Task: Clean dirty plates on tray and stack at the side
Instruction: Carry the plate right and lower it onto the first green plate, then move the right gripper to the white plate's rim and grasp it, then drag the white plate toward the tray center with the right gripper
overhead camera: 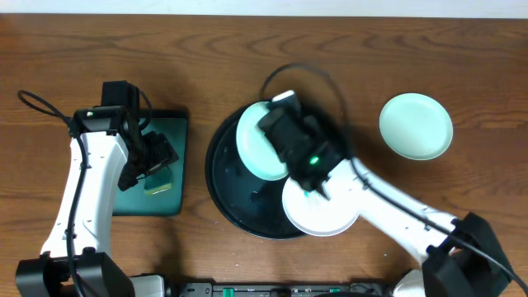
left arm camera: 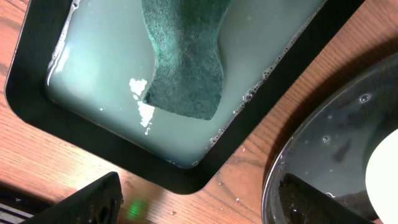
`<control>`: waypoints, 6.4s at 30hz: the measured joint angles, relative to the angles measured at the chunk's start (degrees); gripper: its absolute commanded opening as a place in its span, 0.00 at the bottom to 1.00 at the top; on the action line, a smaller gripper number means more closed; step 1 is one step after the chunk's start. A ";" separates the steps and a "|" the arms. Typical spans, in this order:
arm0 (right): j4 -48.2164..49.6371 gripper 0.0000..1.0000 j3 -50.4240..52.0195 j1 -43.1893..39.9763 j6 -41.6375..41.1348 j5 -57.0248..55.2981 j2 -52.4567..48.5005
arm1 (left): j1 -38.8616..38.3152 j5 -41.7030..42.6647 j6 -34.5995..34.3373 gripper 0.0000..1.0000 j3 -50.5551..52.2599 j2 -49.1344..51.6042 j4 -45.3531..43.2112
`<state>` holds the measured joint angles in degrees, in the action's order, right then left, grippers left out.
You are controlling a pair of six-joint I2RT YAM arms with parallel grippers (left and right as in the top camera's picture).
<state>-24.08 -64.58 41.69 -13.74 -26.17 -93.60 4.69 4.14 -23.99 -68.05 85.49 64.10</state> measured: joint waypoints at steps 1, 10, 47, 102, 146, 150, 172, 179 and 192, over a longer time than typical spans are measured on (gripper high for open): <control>-0.07 0.01 0.00 -3.21 -3.04 5.55 0.00 | 0.00 0.00 0.00 0.82 0.00 0.00 0.00; -0.81 0.01 -0.02 -24.72 -13.14 25.55 0.00 | 0.02 0.02 -0.02 0.82 0.00 0.00 0.00; -0.94 0.02 -0.26 -61.55 -18.97 28.15 -10.80 | 0.02 0.00 0.00 0.82 0.00 0.00 0.00; -15.39 0.36 -0.85 -37.07 -4.20 41.13 11.04 | 0.00 0.00 0.00 0.82 0.00 0.00 -0.04; -35.82 0.34 10.43 -16.46 -27.54 21.44 10.49 | 0.02 0.00 0.00 0.82 0.00 0.00 0.00; -39.34 0.38 10.43 -16.48 -29.73 19.56 12.70 | 0.02 0.00 0.00 0.82 0.00 0.00 -0.02; -27.15 0.52 19.34 -16.46 -33.48 20.57 13.53 | 0.02 0.02 0.00 0.82 0.00 0.00 0.00; -18.47 0.39 22.75 -16.46 -33.99 20.61 13.53 | 0.02 0.02 0.00 0.82 0.00 0.00 0.00; -8.37 0.01 23.82 -16.37 -34.32 20.81 13.53 | 0.02 0.02 0.00 0.82 0.00 0.00 0.00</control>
<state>-32.45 -40.75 25.32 -48.05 -5.37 -80.07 4.71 4.16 -23.99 -68.05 85.49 64.10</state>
